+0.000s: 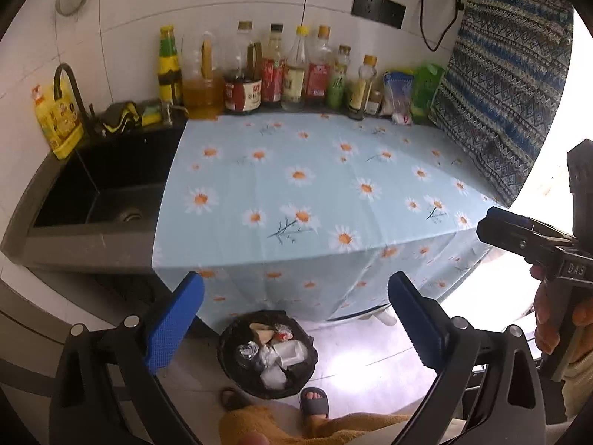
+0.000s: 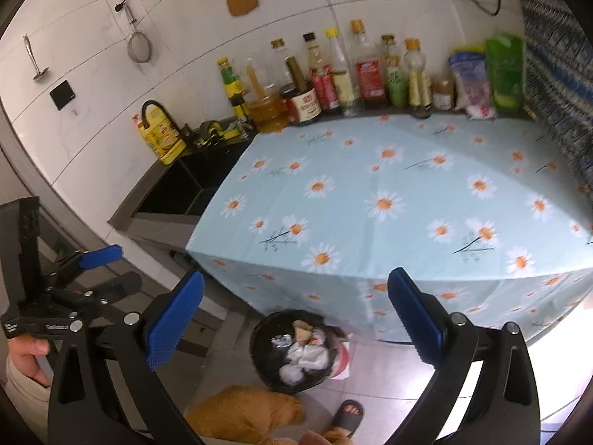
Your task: Collect trash
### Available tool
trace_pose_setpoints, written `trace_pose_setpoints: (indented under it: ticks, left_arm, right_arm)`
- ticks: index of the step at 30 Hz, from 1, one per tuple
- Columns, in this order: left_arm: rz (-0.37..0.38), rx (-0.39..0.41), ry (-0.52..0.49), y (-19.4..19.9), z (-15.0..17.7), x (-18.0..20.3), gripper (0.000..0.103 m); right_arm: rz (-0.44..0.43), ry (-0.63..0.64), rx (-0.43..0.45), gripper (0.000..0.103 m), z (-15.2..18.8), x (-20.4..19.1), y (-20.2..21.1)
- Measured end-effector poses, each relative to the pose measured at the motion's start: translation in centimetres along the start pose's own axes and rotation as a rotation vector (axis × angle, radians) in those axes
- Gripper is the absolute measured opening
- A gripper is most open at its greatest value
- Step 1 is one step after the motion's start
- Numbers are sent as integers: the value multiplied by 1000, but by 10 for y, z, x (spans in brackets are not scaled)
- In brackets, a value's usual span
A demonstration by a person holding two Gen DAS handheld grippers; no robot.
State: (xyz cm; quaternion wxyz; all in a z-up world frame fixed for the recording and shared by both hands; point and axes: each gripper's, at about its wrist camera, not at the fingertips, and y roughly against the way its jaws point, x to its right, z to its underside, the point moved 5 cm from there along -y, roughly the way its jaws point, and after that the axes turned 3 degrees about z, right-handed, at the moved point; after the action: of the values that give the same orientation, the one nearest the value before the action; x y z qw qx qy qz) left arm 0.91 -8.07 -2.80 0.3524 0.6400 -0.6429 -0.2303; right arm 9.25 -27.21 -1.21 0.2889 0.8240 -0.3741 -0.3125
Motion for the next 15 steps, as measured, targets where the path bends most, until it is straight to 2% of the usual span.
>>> trace_pose_setpoints:
  ticks: [6,15]
  left_arm:
    - [41,42,19,11,-10,2,96]
    - [-12,62,-7,22,-12,-3,96]
  right_arm:
    - [24,11,49,98,-5,-1,18]
    - [44,-3,74,98,-11,-3,27]
